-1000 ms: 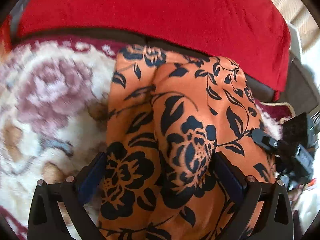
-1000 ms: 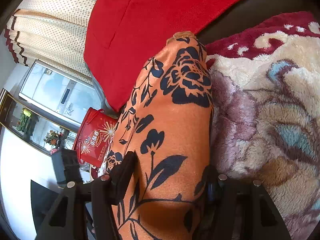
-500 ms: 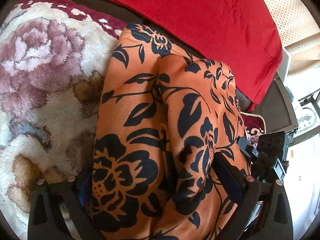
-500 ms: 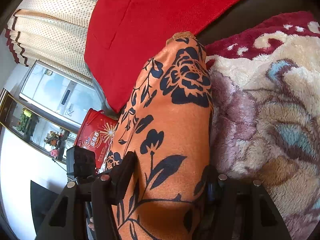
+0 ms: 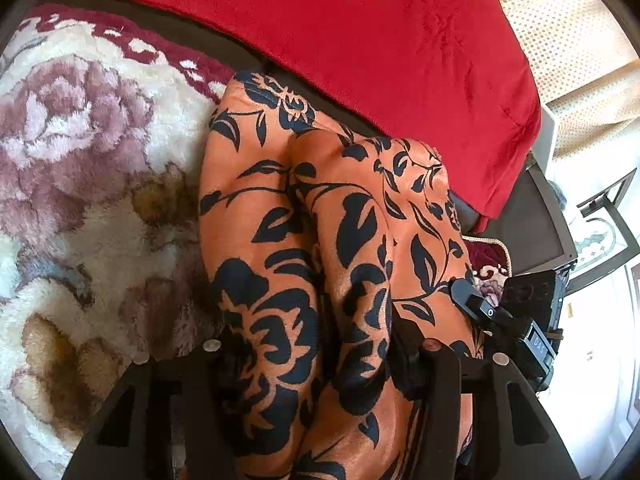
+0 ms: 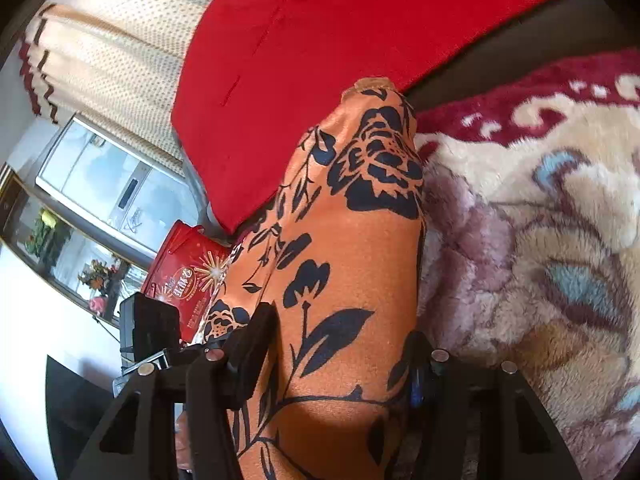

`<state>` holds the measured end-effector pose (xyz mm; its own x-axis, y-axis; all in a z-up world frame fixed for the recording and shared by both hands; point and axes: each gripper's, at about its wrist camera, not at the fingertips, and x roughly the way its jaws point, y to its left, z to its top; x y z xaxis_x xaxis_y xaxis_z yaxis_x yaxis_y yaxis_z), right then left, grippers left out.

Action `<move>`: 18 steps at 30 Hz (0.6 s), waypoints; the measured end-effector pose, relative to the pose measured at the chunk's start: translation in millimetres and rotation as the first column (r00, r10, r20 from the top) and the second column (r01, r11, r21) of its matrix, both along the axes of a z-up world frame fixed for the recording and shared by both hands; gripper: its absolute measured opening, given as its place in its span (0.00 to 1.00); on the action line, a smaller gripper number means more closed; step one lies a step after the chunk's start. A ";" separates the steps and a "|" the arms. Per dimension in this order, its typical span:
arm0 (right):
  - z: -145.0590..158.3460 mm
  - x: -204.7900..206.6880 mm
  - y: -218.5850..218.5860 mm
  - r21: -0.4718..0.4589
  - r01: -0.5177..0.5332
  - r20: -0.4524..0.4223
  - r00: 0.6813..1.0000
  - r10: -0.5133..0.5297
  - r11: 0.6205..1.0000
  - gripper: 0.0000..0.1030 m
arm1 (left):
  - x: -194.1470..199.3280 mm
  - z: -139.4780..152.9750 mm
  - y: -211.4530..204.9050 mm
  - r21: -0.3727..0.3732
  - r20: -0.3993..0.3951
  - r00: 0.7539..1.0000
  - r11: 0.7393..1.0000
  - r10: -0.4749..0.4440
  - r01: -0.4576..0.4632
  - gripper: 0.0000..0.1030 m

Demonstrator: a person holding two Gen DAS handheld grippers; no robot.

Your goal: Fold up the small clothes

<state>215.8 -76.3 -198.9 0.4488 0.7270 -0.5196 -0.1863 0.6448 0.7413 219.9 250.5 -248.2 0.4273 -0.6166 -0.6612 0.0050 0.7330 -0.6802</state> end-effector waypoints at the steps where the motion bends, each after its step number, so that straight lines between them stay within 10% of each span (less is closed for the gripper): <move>1: -0.9 0.6 0.3 -0.003 -0.001 -0.006 1.000 0.001 1.000 0.56 | 1.3 -1.5 -0.8 0.001 -0.011 1.000 1.000 0.004 -0.004 0.58; 6: -10.3 5.4 -1.4 0.030 0.004 -0.058 0.998 -0.002 1.000 0.56 | 4.3 -7.9 -1.6 -0.005 -0.037 0.999 1.000 0.005 -0.005 0.66; 18: 16.4 -9.8 0.3 0.003 0.020 0.048 0.999 -0.020 1.000 0.52 | -9.1 42.4 -19.4 0.104 0.097 0.995 0.994 0.021 -0.032 0.45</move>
